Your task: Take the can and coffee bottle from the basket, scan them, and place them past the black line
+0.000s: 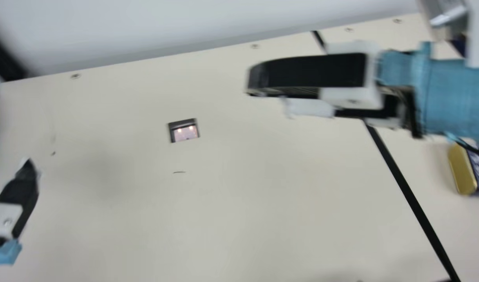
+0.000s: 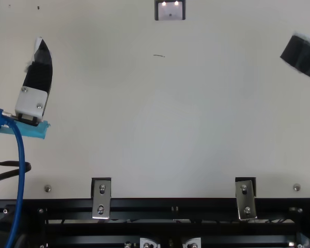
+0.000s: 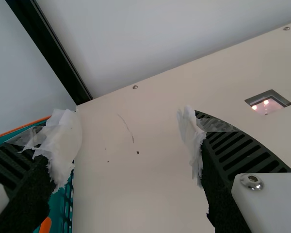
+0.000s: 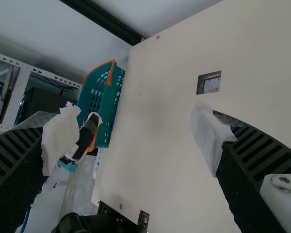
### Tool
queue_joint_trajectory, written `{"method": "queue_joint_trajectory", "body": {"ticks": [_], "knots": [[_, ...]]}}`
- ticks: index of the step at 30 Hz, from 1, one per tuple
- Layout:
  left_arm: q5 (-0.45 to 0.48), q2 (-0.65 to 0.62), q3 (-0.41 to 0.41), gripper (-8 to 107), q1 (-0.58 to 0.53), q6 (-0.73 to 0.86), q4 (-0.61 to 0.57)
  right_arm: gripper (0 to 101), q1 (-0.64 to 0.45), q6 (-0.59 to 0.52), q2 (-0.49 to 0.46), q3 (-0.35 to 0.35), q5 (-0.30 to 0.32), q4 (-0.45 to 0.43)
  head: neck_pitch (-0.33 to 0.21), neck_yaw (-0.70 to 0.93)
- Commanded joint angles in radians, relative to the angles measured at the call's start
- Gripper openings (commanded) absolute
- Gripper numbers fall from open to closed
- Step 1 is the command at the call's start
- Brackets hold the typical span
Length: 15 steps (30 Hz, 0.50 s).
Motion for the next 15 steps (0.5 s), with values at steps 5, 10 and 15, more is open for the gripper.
{"method": "queue_joint_trajectory", "body": {"ticks": [5, 10, 15], "knots": [[0.000, 0.000, 0.000, 90, 0.000, 0.000, 0.000, 101, 0.000, 0.000, 0.000, 0.000, 0.000, 0.000, -0.081, 0.237], [0.000, 0.000, 0.000, 90, 0.000, 0.000, 0.000, 101, 0.000, 0.000, 0.000, 0.000, 0.000, 0.000, -0.171, 0.435], [0.000, 0.000, 0.000, 90, 0.000, 0.000, 0.000, 101, 0.000, 0.000, 0.000, 0.000, 0.000, 0.000, -0.259, 0.615]]}}
